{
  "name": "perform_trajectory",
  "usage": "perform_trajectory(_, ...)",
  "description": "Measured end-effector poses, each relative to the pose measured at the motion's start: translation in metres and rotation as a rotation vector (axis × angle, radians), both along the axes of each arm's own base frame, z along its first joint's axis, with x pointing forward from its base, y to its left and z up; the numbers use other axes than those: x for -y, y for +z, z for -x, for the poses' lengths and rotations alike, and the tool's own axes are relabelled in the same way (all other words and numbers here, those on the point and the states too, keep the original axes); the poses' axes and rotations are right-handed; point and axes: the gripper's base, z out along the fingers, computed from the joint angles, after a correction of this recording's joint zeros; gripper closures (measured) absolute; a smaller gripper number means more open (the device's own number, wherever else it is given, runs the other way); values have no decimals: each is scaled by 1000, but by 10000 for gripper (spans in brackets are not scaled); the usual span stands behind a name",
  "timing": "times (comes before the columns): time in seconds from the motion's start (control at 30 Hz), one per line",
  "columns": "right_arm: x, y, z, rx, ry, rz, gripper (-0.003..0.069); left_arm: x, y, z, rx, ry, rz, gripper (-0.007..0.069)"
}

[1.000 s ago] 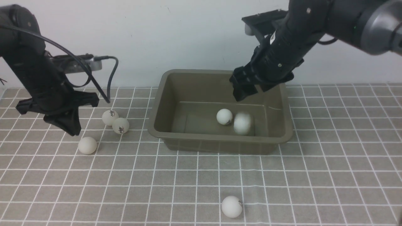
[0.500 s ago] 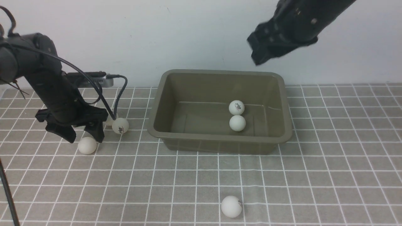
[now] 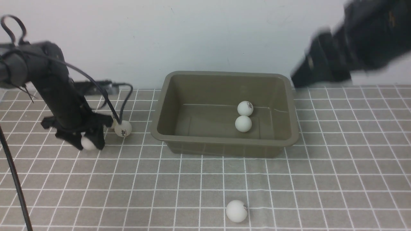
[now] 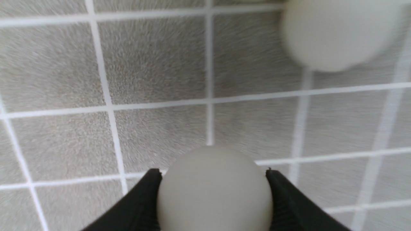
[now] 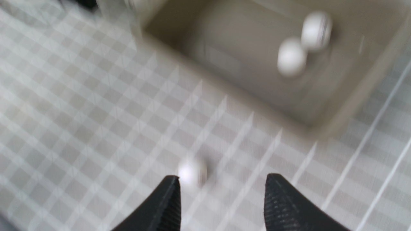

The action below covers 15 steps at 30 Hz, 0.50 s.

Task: Put the table tennis balls into the box on the grey coffee tablecloth.
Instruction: 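Reach for and grasp a ping pong ball on the table beside the basket, then drop the ball into the bin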

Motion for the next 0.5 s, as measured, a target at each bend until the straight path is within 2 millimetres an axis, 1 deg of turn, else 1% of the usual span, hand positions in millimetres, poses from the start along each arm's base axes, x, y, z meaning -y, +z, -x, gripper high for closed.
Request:
perform_trajectory(0.03,0,-3,1,-8,3,4,330,0,0,0,0,0,0,272)
perform_trajectory(0.07,-2,-23,7,-57,34,25,330,7,20,0,43,-16,22,272)
perform_trajectory(0.1,-3,-31,9,-71,47,31,330,14,32,1,73,-34,36,272)
perform_trajectory(0.13,-11,-51,11,-93,71,32,330,27,48,2,114,-62,62,272)
perform_trajectory(0.17,-12,-53,12,-93,75,31,330,29,50,3,121,-68,66,272)
perform_trajectory(0.2,-23,-75,13,-110,100,35,330,54,68,5,174,-126,106,272)
perform_trajectory(0.23,-28,-81,13,-105,107,32,330,63,72,6,187,-148,117,272)
perform_trajectory(0.27,-37,-100,10,-110,118,40,330,78,76,7,207,-184,132,272)
perform_trajectory(0.33,-52,-124,6,-131,124,52,328,107,77,9,244,-258,142,272)
perform_trajectory(0.37,-55,-128,5,-133,120,51,326,115,75,9,250,-283,138,272)
perform_trajectory(0.4,-63,-140,1,-152,116,60,317,125,73,11,255,-311,129,272)
perform_trajectory(0.43,-68,-149,-2,-159,107,62,309,136,69,12,260,-346,112,272)
perform_trajectory(0.5,-76,-171,-11,-189,95,82,278,158,56,13,261,-398,69,272)
